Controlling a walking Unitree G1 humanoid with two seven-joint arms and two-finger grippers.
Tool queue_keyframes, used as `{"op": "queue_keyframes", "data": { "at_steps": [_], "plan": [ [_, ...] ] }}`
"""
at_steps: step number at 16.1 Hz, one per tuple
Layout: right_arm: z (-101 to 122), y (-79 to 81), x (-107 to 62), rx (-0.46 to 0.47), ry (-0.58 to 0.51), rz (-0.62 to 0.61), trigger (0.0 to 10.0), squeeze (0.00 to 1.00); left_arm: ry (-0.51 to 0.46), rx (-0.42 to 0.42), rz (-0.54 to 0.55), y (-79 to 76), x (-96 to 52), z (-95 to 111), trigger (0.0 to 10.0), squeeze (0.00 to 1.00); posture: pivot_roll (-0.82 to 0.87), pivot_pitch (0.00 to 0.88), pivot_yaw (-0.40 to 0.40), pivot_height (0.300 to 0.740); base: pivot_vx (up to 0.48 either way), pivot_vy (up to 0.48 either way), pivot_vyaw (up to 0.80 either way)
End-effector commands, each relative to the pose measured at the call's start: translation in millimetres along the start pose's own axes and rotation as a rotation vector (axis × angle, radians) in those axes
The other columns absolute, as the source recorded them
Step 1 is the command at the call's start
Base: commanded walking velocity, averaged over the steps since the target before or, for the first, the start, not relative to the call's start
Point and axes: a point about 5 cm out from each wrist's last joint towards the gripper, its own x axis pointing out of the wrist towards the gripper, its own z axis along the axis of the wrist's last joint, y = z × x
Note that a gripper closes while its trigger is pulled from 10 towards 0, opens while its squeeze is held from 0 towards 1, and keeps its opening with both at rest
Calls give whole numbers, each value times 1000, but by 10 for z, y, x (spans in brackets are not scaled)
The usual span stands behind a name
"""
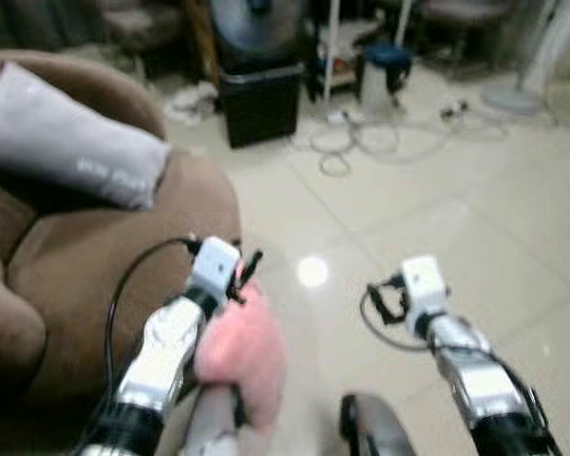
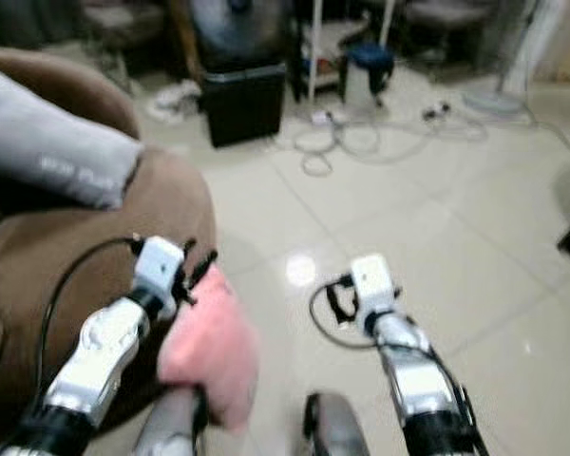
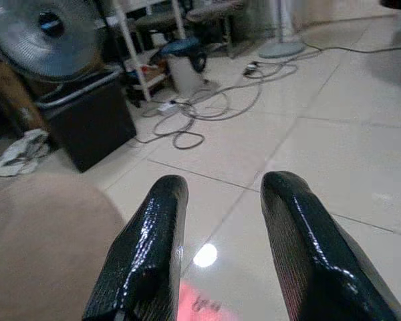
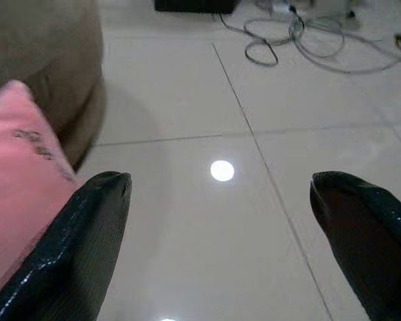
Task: Move the pillow to the sofa from floor
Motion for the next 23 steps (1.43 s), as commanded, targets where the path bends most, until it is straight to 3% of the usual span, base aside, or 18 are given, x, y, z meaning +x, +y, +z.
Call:
{"op": "queue_keyframes", "data": {
  "at_steps": [1,6,10,18,23],
  "plan": [
    [33,90,26,5,-15,31,10000,0,-7,9,11,75,-3,28,10000,0,72,0,3,574,0,0,-419],
    [36,107,31,-12,-11,45,10000,0,18,26,19,79,1,-1,10000,0,73,0,2,574,0,0,0],
    [-55,167,1,-59,52,105,10000,0,100,89,-23,58,-66,-152,10000,0,72,0,3,574,0,0,0],
    [-77,169,-3,-77,82,140,10000,0,236,-8,-13,91,-92,-376,10000,0,74,0,-16,569,0,0,0],
    [-65,148,5,-76,76,139,10000,0,237,-25,3,78,-89,-387,10000,0,78,0,-27,530,0,0,0]
  ]
}}
